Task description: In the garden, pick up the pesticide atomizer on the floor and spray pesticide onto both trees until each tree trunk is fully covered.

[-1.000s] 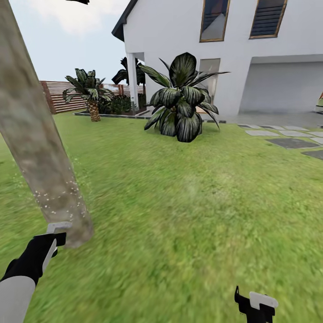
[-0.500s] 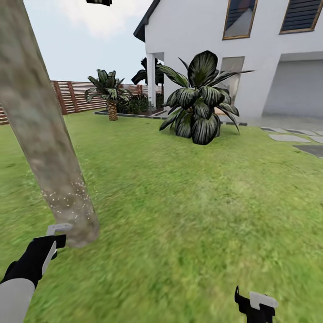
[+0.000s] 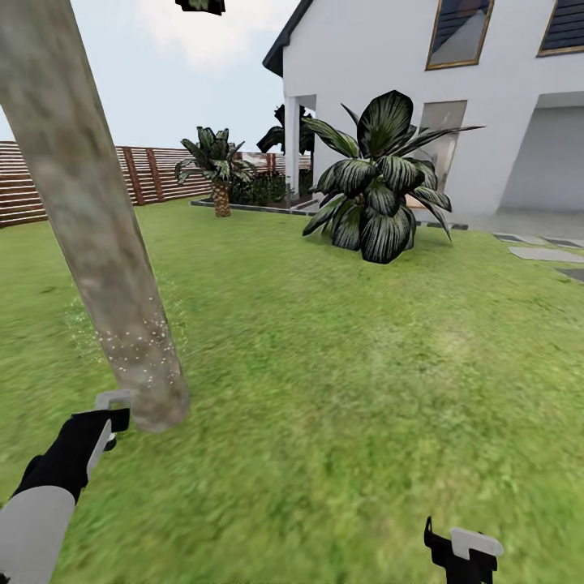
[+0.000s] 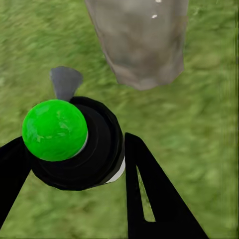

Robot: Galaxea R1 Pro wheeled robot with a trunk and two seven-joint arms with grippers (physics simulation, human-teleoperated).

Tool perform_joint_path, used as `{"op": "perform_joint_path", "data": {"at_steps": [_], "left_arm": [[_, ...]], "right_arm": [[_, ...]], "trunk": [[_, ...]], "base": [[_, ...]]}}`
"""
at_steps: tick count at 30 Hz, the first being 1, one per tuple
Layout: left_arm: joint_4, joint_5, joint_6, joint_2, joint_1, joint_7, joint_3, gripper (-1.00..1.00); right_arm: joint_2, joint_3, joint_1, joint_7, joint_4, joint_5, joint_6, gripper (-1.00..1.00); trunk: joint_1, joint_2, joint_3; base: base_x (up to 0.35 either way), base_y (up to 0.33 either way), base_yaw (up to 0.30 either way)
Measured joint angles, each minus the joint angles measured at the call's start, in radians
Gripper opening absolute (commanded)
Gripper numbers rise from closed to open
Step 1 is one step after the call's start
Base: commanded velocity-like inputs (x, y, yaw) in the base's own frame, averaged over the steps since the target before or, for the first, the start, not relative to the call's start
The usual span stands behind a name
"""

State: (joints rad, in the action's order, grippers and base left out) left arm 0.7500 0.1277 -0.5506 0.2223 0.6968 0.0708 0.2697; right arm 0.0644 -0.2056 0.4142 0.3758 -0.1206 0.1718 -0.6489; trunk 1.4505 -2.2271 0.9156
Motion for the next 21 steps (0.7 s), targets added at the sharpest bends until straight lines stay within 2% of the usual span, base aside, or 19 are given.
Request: {"op": "perform_joint_path", "data": {"at_steps": [1,3,5,6,9,11,13,17,21], "left_arm": [[0.002,0.002,-0.008,0.0,0.022,-0.001,-0.002,-1.0],[0.003,0.009,-0.032,0.015,0.065,-0.002,-0.001,-1.0],[0.003,0.014,-0.039,0.045,0.079,-0.001,0.001,-1.0],[0.003,0.009,-0.039,0.052,0.078,0.0,-0.002,-1.0],[0.012,0.002,-0.038,0.048,0.079,-0.002,-0.051,-1.0],[0.048,0.001,-0.04,0.039,0.079,-0.002,-0.061,-1.0],[0.086,0.002,-0.046,0.034,0.078,-0.002,-0.06,-1.0],[0.092,0.007,-0.045,0.052,0.072,-0.002,-0.053,-1.0],[0.091,0.007,-0.037,0.056,0.05,0.002,-0.052,-1.0]], "right_arm": [[0.0,0.0,0.001,0.0,0.0,0.0,0.0,1.0],[0.0,0.0,0.0,0.0,0.0,0.0,0.0,1.0],[0.0,0.001,0.0,0.0,0.0,0.0,0.0,1.0],[0.0,0.0,0.0,0.0,0.0,0.0,0.0,1.0],[0.0,0.001,0.001,0.0,0.001,0.0,0.0,1.0],[0.0,0.001,0.001,0.0,0.001,0.0,0.0,1.0],[0.0,0.001,0.001,0.0,0.0,0.0,0.0,1.0],[0.0,0.0,0.001,0.0,0.001,0.0,0.0,1.0],[0.0,0.0,0.0,0.0,0.001,0.0,0.0,1.0]], "trunk": [[0.0,0.0,0.0],[0.0,0.0,0.0],[0.0,0.0,0.0],[0.0,0.0,0.0],[0.0,0.0,0.0],[0.0,0.0,0.0],[0.0,0.0,0.0],[0.0,0.0,0.0],[0.0,0.0,0.0]], "base": [[0.0,0.0,0.0],[0.0,0.0,0.0],[0.0,0.0,0.0],[0.0,0.0,0.0],[0.016,0.0,0.0],[0.232,0.075,0.0],[0.266,0.205,0.0],[0.157,0.296,0.0],[0.031,0.255,0.0]]}}
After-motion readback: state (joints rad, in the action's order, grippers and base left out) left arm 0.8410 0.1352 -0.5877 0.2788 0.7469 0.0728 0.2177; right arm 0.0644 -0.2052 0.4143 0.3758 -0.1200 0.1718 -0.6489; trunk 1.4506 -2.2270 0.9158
